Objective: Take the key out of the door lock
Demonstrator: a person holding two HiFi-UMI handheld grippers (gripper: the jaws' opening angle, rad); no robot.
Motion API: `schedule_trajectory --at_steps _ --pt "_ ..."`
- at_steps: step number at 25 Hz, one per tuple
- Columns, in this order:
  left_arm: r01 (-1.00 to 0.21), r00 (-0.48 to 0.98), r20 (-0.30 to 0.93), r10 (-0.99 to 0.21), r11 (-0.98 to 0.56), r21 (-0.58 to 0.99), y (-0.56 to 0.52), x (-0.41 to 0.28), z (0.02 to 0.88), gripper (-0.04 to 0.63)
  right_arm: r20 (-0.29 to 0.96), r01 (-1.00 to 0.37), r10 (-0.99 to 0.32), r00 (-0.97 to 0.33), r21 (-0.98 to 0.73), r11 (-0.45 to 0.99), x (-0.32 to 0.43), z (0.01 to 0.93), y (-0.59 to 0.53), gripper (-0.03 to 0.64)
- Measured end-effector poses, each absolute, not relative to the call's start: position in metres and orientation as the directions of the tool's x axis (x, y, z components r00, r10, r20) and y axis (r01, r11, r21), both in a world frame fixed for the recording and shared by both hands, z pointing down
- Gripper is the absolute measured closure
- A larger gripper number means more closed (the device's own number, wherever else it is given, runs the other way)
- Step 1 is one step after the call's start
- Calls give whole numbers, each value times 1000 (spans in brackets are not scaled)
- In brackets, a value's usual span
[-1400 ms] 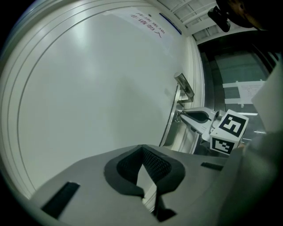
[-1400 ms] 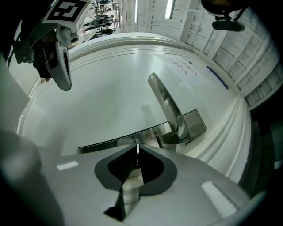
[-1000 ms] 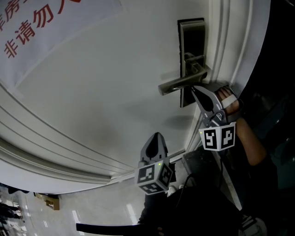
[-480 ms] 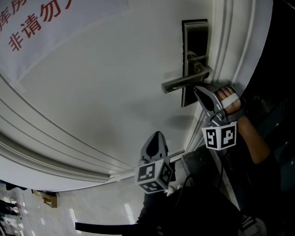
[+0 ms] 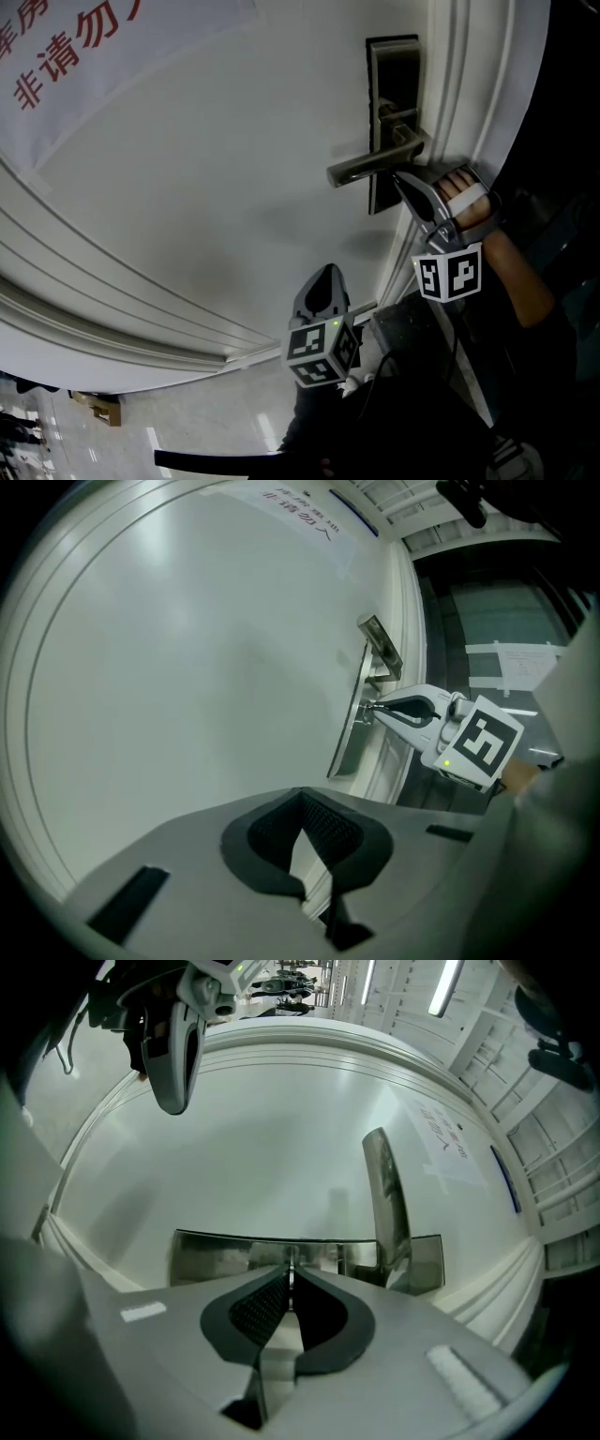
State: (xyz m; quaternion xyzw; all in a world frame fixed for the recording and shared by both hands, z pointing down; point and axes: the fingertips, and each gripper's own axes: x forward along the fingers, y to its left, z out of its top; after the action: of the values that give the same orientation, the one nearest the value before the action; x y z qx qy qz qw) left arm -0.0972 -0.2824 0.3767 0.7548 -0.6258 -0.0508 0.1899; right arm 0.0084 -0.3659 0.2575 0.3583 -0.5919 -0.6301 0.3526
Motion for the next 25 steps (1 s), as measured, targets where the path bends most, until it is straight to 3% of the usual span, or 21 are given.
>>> schedule_trajectory --at_steps 13,25 --pt "-918 230 158 -960 -160 362 -283 -98 376 595 -24 103 -877 -480 991 -84 9 258 -365 604" --pt "-915 228 156 -961 -157 371 -284 -99 377 597 -5 49 -883 -469 998 -31 9 257 -366 604"
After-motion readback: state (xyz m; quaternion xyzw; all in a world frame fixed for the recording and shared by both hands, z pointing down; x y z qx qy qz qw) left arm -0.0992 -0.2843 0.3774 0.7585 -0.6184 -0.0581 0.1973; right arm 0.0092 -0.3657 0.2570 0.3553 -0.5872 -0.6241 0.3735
